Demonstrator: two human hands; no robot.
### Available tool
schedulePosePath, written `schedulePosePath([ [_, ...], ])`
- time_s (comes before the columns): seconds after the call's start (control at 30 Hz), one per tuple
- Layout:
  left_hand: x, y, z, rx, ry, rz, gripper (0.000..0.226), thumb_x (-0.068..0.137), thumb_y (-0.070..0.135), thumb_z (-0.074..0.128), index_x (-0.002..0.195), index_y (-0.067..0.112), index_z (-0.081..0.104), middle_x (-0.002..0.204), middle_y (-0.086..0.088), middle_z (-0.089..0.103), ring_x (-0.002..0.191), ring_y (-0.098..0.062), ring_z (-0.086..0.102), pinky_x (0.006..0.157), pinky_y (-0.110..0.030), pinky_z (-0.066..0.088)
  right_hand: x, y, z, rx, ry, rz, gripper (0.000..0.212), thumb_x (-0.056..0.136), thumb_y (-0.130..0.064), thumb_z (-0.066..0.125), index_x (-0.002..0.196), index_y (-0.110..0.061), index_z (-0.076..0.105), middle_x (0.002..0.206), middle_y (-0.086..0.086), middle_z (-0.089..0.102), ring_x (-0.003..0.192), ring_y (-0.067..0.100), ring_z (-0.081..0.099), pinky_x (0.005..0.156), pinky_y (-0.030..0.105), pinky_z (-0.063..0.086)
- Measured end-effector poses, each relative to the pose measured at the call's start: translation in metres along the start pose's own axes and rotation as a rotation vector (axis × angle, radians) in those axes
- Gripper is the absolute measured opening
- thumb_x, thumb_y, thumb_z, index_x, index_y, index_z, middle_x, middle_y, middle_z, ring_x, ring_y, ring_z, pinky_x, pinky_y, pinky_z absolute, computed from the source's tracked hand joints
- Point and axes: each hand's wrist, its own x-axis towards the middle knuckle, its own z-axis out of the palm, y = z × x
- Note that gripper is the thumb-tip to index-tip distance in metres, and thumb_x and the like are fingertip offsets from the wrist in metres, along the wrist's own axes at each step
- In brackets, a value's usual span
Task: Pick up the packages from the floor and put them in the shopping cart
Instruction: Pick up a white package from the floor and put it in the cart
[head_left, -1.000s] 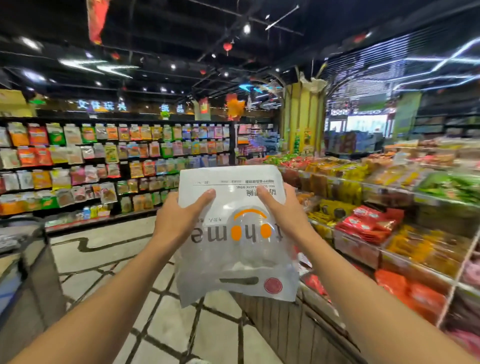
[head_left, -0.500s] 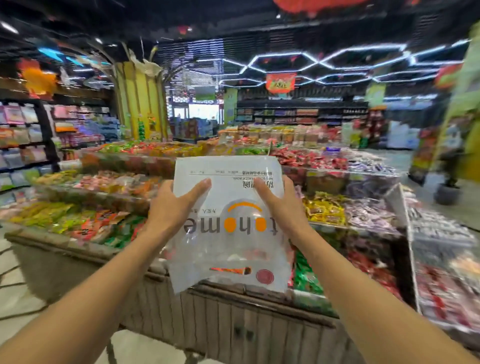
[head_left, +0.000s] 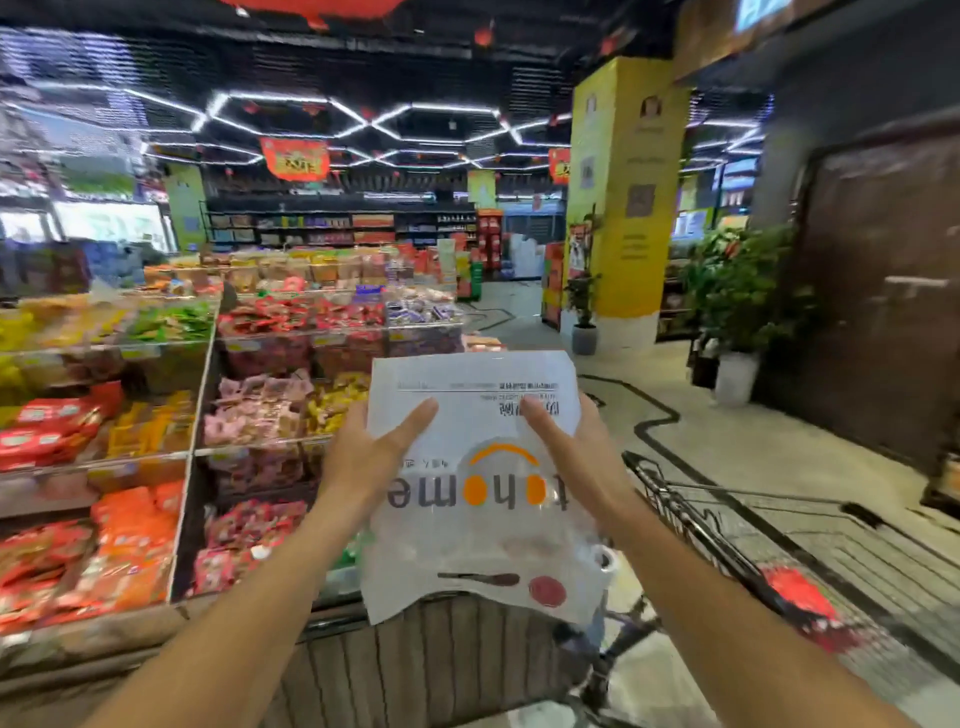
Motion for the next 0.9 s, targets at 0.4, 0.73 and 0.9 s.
schedulePosePath([
  [0.4,-0.066,0.042,0.372,-0.136,-0.488,-0.06,0.058,0.066,0.064,0.086,0.11,0.032,0.065,0.101,0.008,0.078,0.09,-0.016,0.077,0.077,-0.035,0.06,-0.044,0.134,-0.323,-0.201,0.433,0.244,0.055,0.09,-0.069,0.068,0.123,-0.026,0.07,0.109,-0.009,0.079,0.095,0.01,0.077,0.087,0.038,0.06],
  [0.73,-0.051,0.043,0.62,-0.049,-0.659,-0.002,0.063,0.069,0.075,0.076,0.105,0.025,0.069,0.09,0.009,0.074,0.08,-0.012,0.071,0.059,-0.028,0.046,0.001,0.25,-0.492,-0.186,0.659,0.376,0.049,0.088,-0.065,0.073,0.121,-0.029,0.073,0.098,-0.016,0.081,0.084,0.001,0.078,0.069,0.018,0.059],
  [0.9,-0.003,0.037,0.727,-0.071,-0.654,-0.092,0.072,0.057,0.085,0.072,0.104,0.03,0.063,0.099,0.009,0.071,0.086,-0.009,0.069,0.061,-0.029,0.047,0.083,0.296,-0.561,-0.205,0.591,0.392,0.056,0.088,-0.067,0.071,0.131,-0.032,0.065,0.12,-0.007,0.077,0.109,0.018,0.075,0.099,0.051,0.058],
])
